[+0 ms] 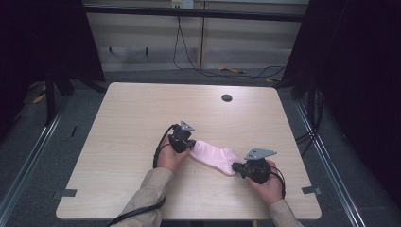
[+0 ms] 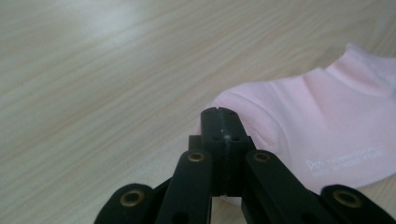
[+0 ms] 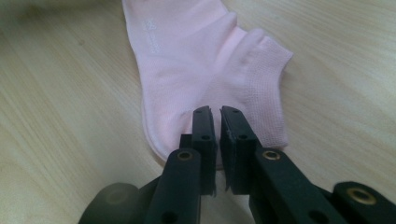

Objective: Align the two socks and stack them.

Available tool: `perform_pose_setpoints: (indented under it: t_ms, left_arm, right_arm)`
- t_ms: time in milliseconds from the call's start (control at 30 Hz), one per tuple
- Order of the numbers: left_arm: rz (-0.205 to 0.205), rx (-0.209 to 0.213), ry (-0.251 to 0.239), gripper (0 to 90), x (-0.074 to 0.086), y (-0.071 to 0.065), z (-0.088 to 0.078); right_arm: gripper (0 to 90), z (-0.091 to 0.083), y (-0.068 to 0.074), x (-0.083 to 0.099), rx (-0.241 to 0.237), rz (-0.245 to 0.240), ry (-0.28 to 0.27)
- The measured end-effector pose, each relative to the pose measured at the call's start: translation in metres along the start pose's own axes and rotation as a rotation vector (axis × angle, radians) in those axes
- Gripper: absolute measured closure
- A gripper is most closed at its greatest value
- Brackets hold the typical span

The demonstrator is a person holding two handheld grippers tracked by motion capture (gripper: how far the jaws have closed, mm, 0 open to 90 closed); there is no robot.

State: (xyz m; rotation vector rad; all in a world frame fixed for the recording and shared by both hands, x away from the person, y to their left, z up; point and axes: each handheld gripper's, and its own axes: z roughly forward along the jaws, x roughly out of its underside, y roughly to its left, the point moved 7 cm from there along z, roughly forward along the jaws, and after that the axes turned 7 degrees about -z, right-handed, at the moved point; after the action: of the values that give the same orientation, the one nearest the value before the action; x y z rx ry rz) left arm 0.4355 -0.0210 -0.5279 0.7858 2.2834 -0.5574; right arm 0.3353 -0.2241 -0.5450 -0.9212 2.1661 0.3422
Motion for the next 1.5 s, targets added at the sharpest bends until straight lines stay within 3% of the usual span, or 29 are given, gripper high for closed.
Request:
perform_pose_setpoints:
  t_ms: [200, 400, 567, 733, 900, 1100, 1167, 1333, 1400, 1500]
  left_arm:
    - [0.0, 0.005, -0.034, 90.0, -0.009, -0.004, 0.001]
    - [-0.022, -0.006, 0.006, 90.0, 0.007, 0.002, 0.018]
    - [0.01, -0.027, 0.015, 90.0, 0.01, 0.004, 0.014]
    - [0.026, -0.022, 0.006, 90.0, 0.013, 0.004, 0.015]
    - [0.019, -0.017, -0.005, 90.0, 0.015, 0.005, 0.013]
    - [0.024, -0.016, 0.0, 90.0, 0.015, 0.005, 0.013]
    - [0.027, -0.015, -0.001, 90.0, 0.016, 0.006, 0.013]
    - [0.021, -0.018, -0.005, 90.0, 0.016, 0.005, 0.013]
    - [0.014, -0.018, -0.008, 90.0, 0.016, 0.005, 0.013]
    - [0.01, -0.014, -0.011, 90.0, 0.015, 0.005, 0.013]
  right_arm:
    - [84.2, 0.0, 0.0, 0.0, 0.002, 0.001, -0.001]
    - [84.2, 0.0, 0.0, 0.0, 0.003, -0.001, 0.0]
    - [84.2, 0.0, 0.0, 0.0, -0.001, 0.004, -0.003]
    - [84.1, 0.0, 0.001, 0.0, 0.006, -0.002, 0.0]
    - [78.2, -0.003, 0.0, -0.002, 0.025, 0.005, -0.011]
    - [73.7, -0.009, -0.019, -0.006, 0.124, 0.091, -0.066]
    - [72.0, -0.009, -0.023, -0.006, 0.13, 0.125, -0.071]
    - [85.6, -0.004, -0.024, -0.003, 0.103, 0.139, -0.039]
    - [87.5, -0.011, -0.022, -0.009, 0.096, 0.133, -0.072]
    - [87.8, -0.018, -0.018, -0.013, 0.074, 0.129, -0.075]
